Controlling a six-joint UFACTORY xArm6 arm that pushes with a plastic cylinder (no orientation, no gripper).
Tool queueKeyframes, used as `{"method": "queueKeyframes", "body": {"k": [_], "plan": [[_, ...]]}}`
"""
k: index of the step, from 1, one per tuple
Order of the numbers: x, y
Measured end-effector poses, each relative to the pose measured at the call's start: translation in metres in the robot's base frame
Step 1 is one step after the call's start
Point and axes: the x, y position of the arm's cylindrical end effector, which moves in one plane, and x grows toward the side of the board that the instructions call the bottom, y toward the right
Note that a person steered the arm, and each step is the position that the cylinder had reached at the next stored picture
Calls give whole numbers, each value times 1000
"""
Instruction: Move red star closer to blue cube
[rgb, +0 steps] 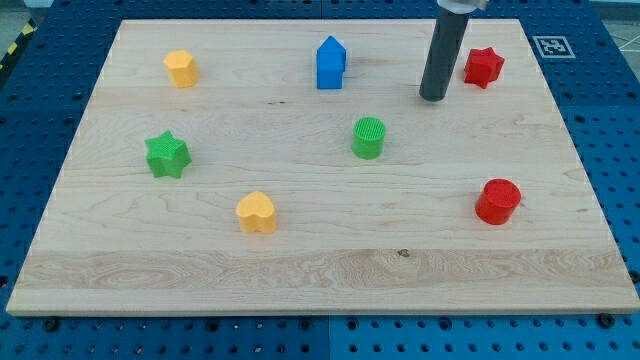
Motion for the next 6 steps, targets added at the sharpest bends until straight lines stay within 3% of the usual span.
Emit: {"method": "queueKeyframes", "body": {"k": [6], "plan": [[5,75]]}}
